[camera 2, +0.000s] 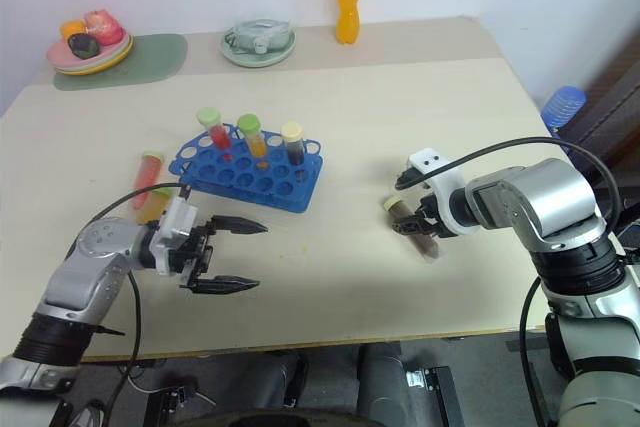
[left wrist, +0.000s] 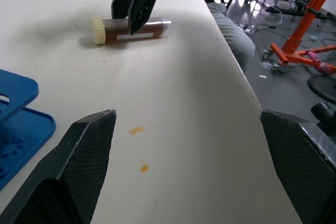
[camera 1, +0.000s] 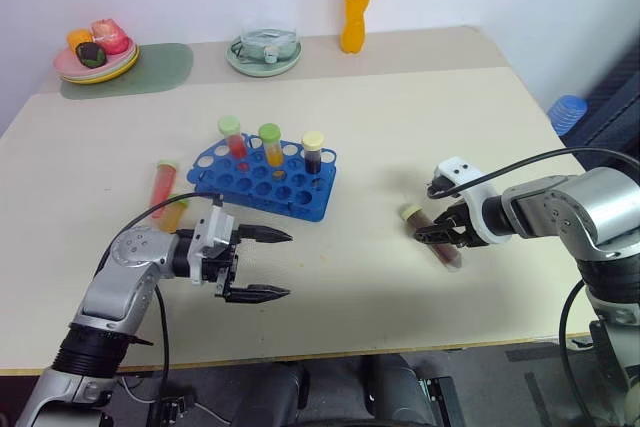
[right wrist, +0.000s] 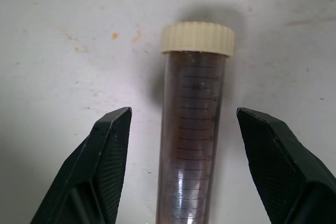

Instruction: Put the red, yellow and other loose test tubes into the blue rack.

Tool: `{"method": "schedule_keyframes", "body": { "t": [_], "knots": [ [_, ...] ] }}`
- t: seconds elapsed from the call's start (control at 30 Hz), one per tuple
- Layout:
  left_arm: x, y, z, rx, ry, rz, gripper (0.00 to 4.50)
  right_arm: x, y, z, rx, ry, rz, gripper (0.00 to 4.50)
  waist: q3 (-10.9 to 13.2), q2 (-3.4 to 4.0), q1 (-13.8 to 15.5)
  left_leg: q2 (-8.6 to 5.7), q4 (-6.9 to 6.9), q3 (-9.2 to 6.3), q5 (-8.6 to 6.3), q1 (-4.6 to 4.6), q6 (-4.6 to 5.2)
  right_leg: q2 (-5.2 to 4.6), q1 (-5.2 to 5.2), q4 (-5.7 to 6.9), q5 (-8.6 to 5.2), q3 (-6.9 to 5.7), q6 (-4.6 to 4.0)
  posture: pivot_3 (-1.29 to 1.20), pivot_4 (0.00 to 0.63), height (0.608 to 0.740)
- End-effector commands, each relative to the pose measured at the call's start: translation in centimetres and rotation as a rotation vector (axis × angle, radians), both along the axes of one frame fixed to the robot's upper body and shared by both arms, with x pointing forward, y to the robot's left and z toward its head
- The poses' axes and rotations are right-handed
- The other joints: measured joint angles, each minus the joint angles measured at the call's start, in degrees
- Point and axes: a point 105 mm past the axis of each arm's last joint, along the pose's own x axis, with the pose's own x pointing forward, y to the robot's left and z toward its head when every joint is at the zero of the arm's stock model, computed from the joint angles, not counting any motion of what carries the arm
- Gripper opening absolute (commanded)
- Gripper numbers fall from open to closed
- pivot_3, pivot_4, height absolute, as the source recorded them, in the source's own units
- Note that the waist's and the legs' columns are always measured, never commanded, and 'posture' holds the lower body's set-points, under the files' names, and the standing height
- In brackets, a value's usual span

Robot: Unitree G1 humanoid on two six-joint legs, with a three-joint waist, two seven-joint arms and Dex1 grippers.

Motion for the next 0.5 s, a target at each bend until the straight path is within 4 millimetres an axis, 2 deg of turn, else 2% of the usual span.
{"method": "schedule_keyframes", "body": {
  "t": [0.03, 0.33, 0.43, 0.5],
  "knots": [
    [-0.1, -0.7, 1.0, -0.011, -0.036, -0.019, 4.50, 0.6, 0.0, 0.9, -0.005, -0.035, -0.012, 3.25, 0.0, 0.00, 0.0, 0.00, 0.00, 0.00, 0.00, 0.00, 0.00, 0.00, 0.00, 0.00, 0.00, 0.00, 0.00, 0.00, 0.150, 0.740],
    [-0.1, -1.0, 1.2, -0.013, -0.035, -0.006, 4.50, 0.8, 0.7, 0.0, -0.017, -0.009, -0.007, 3.25, 0.0, 0.00, 0.0, 0.00, 0.00, 0.00, 0.00, 0.00, 0.00, 0.00, 0.00, 0.01, 0.00, 0.00, 0.00, 0.00, 0.150, 0.740],
    [-0.1, -1.0, 1.2, -0.011, -0.037, -0.002, 4.50, 0.7, 1.0, -0.4, -0.019, 0.005, 0.002, 2.38, 0.0, 0.00, 0.0, 0.00, 0.00, 0.00, 0.00, 0.01, 0.00, 0.00, 0.00, 0.01, 0.00, 0.00, 0.00, 0.00, 0.150, 0.740],
    [-0.1, -1.0, 1.2, -0.010, -0.037, 0.001, 4.50, 0.5, 1.1, -0.8, -0.027, 0.013, 0.008, 1.34, 0.0, 0.00, -0.1, 0.01, 0.00, 0.00, 0.00, 0.02, 0.00, 0.01, 0.00, 0.01, 0.00, 0.00, 0.00, 0.00, 0.150, 0.740]
  ]
}}
